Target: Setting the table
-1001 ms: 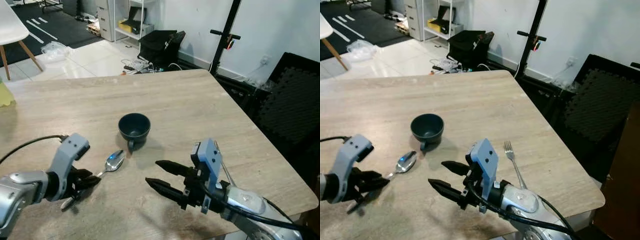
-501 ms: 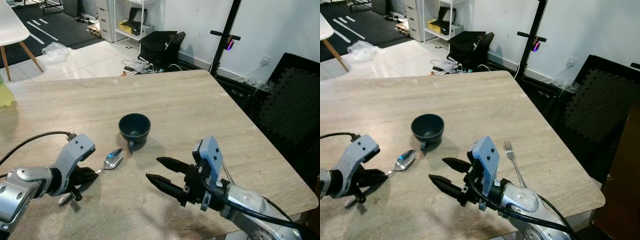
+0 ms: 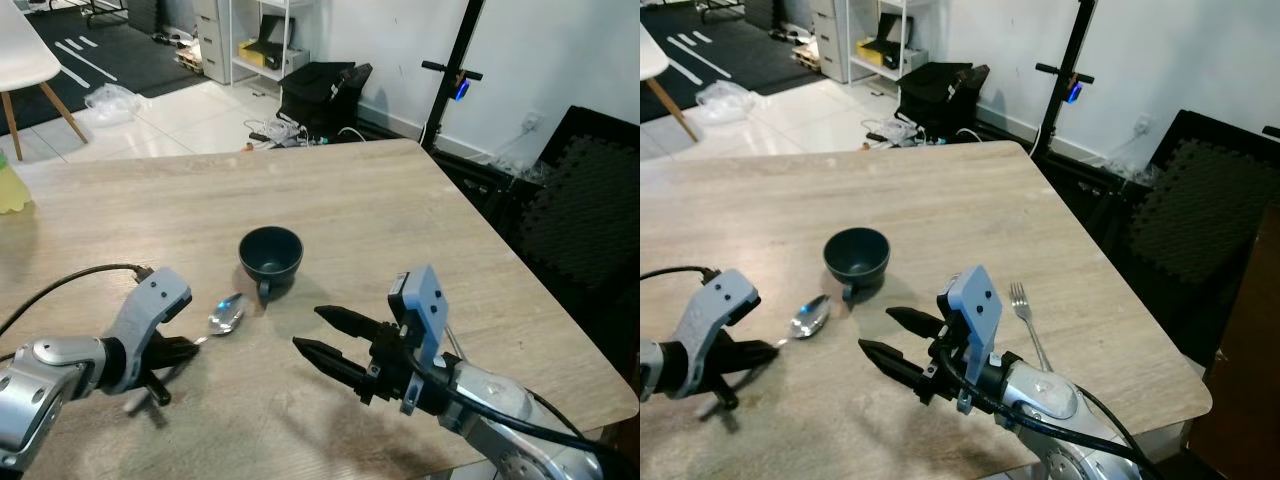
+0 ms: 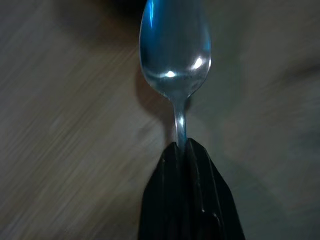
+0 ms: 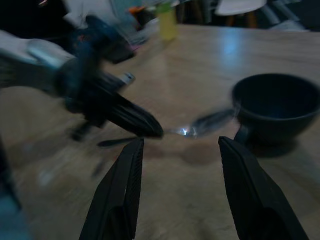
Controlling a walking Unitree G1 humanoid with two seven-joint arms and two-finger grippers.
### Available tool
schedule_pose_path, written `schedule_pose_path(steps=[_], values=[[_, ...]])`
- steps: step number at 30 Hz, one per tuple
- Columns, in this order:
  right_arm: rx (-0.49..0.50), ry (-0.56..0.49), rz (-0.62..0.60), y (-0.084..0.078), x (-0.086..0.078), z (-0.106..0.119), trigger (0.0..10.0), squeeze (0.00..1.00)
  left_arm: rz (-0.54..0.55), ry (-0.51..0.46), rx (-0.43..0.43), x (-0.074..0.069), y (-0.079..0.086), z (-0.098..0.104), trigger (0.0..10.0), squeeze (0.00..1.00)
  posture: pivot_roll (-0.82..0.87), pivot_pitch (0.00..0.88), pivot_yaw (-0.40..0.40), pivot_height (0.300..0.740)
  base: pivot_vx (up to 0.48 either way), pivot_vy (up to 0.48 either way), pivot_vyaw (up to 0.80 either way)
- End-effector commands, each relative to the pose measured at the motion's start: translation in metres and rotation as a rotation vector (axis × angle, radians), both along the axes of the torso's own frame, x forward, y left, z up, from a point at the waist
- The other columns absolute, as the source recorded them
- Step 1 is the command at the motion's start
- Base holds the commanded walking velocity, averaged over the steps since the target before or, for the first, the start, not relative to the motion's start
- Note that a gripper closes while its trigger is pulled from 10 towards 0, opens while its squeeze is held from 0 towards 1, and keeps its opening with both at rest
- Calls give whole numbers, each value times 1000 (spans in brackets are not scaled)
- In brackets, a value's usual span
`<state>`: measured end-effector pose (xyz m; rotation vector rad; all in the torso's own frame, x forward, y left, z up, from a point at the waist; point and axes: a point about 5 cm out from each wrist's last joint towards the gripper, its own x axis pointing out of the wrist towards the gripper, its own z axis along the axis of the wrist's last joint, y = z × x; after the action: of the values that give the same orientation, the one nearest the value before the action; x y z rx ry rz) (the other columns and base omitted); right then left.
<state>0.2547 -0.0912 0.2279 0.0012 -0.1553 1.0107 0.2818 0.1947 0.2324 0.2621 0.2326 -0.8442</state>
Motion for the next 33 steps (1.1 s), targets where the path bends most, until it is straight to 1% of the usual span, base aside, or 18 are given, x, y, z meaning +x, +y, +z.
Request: schedule_pose_path(steps=[1, 3, 4, 5, 6, 7, 8, 9, 11, 13, 14, 16, 18, 20, 22, 24, 26, 33], values=[[32, 3, -54, -4, 3, 1, 10000, 0, -82, -141, -73, -9, -9, 37, 10000, 0, 152, 152, 0, 740, 0, 0, 0], [47, -6, -84, -5, 5, 2, 10000, 0, -97, -178, -92, -11, -13, 46, 10000, 0, 152, 152, 0, 740, 0, 0, 0], [93, -30, -187, -8, 12, 9, 10000, 0, -95, -248, -131, -12, -16, 61, 10000, 0, 151, 148, -4, 740, 0, 0, 0], [93, -30, -187, -8, 12, 9, 10000, 0, -95, -248, -131, -12, -16, 61, 10000, 0, 151, 148, -4, 740, 0, 0, 0], [127, -43, -260, -10, 17, 14, 10000, 0, -93, -296, -160, -13, -18, 71, 10000, 0, 151, 148, -4, 740, 0, 0, 0], [168, -50, -337, -14, 21, 18, 10000, 0, -66, -335, -190, -12, -18, 80, 10000, 0, 151, 145, -3, 740, 0, 0, 0], [208, -70, -447, -21, 26, 23, 10000, 0, 3, -384, -224, -9, -15, 88, 10000, 0, 147, 140, -1, 740, 0, 0, 0], [208, -70, -447, -21, 26, 23, 10000, 0, 3, -384, -224, -9, -15, 88, 10000, 0, 147, 140, -1, 740, 0, 0, 0], [252, -75, -536, -29, 29, 27, 10000, 0, 75, -390, -246, -3, -12, 83, 10000, 0, 141, 137, 0, 740, 0, 0, 0], [258, -81, -555, -30, 29, 28, 10000, 0, 98, -393, -248, -2, -12, 82, 10000, 0, 141, 137, 0, 740, 0, 0, 0], [273, -93, -593, -33, 30, 30, 10000, 0, 185, -388, -262, 5, -10, 76, 10000, 0, 133, 130, 2, 740, 0, 0, 0], [278, -95, -603, -35, 30, 31, 10000, 0, 210, -383, -265, 8, -9, 74, 10000, 0, 126, 122, 5, 740, 0, 0, 0], [289, -112, -645, -38, 31, 33, 10000, 0, 250, -351, -183, 14, -12, 62, 10000, 0, 120, 113, 6, 740, 0, 0, 0], [281, -130, -679, -39, 31, 34, 10000, 0, 265, -331, -191, 16, -13, 57, 10000, 0, 120, 113, 6, 740, 0, 0, 0], [275, -143, -703, -40, 32, 35, 10000, 0, 275, -317, -203, 18, -14, 53, 10000, 0, 113, 105, 11, 740, 0, 0, 0], [275, -163, -741, -37, 31, 34, 10000, 0, 362, -287, -307, 24, -13, 50, 10000, 0, 110, 94, 14, 740, 0, 0, 0], [283, -161, -758, -34, 30, 31, 10000, 0, 414, -256, -355, 27, -12, 46, 10000, 0, 102, 87, 15, 740, 0, 0, 0], [316, -125, -786, -32, 27, 24, 10000, 0, 508, -264, -324, 35, -12, 35, 10000, 0, 88, 76, 15, 740, 0, 0, 0]])
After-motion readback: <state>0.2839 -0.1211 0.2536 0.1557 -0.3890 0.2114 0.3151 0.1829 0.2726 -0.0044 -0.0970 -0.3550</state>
